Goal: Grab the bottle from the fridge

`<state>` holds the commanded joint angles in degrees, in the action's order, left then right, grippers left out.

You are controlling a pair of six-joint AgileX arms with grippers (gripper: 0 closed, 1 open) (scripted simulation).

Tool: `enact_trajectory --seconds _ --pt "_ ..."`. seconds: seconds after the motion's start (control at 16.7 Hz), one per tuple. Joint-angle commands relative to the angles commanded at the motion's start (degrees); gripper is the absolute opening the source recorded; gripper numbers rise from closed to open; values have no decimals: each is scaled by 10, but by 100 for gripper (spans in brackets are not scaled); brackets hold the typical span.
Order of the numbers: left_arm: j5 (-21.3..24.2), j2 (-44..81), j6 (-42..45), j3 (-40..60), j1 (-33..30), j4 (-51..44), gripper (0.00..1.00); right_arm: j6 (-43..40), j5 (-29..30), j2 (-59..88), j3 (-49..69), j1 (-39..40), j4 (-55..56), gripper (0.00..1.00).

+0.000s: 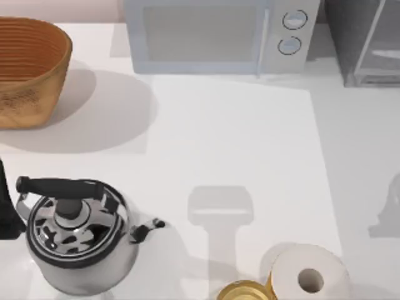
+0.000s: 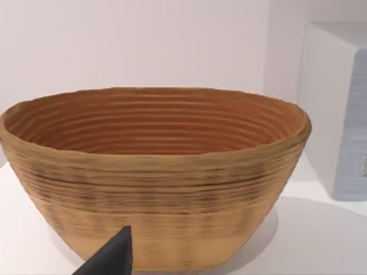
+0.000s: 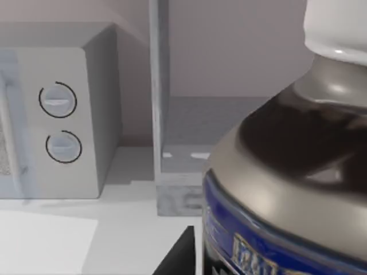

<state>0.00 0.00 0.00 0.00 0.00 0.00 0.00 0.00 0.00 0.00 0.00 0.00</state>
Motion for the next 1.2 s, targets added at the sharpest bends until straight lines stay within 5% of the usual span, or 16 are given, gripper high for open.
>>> enact_trajectory --seconds 0.36,0.54,1.2 --pt "0 0 0 0 0 0 100 1 6 9 1 6 7 0" --pt "0 0 0 0 0 0 100 0 62 54 0 61 50 0" --pt "0 0 0 0 0 0 100 6 555 364 -8 550 348 0"
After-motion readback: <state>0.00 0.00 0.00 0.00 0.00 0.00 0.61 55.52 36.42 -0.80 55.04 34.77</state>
